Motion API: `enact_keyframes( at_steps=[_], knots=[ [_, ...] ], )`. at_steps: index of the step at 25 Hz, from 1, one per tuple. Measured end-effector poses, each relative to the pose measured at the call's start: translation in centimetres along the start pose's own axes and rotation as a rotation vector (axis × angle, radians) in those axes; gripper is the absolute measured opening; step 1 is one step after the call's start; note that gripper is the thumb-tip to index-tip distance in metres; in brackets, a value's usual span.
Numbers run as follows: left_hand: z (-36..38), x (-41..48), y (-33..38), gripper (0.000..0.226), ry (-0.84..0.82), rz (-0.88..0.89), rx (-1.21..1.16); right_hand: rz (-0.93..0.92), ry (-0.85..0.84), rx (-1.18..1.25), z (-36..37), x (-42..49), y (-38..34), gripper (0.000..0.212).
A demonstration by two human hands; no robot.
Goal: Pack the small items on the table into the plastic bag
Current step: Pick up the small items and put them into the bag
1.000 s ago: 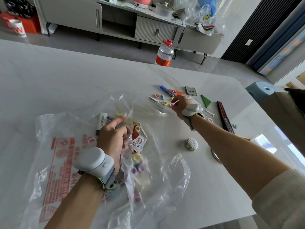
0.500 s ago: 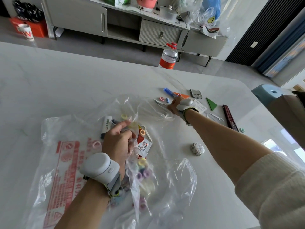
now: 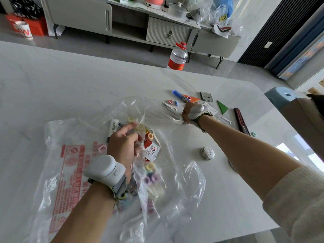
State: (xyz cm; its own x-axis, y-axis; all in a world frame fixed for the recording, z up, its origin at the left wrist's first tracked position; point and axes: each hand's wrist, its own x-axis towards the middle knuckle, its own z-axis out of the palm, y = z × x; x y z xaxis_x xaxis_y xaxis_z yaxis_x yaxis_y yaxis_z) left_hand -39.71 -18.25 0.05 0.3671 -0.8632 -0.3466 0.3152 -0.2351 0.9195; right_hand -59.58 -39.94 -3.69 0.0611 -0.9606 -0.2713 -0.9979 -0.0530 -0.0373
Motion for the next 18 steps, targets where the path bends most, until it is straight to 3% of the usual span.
enact_keyframes(
  at_steps=[3,5,9,11,13,15,18],
  knots=[
    [0.0,0.0,0.1,0.044,0.012,0.002,0.007,-0.049,-0.002,0.213,0.2,-2.6,1.1,0.011],
    [0.1,-0.2,0.2,0.044,0.01,0.0,-0.013,-0.075,-0.022,0.458,-0.2,-6.5,0.9,0.022],
    [-0.2,-0.6,0.6,0.042,-0.009,0.034,-0.027,-0.02,-0.433,0.943,-0.3,-12.8,-1.1,0.007],
    [-0.4,-0.5,0.4,0.042,-0.001,0.032,-0.016,-0.027,-0.444,1.176,-0.2,-14.1,-3.4,0.006],
    [-0.6,-0.3,0.1,0.043,0.013,0.008,-0.027,-0.075,-0.421,1.407,-0.2,-14.6,-5.6,0.019],
    [-0.8,-0.2,0.0,0.042,0.011,0.005,-0.04,-0.1,-0.394,1.501,0.1,-15.0,-6.2,0.032],
    [-0.9,0.1,0.0,0.041,0.012,0.03,-0.03,-0.059,-0.295,1.346,0.6,-14.9,-4.5,0.03]
  ],
)
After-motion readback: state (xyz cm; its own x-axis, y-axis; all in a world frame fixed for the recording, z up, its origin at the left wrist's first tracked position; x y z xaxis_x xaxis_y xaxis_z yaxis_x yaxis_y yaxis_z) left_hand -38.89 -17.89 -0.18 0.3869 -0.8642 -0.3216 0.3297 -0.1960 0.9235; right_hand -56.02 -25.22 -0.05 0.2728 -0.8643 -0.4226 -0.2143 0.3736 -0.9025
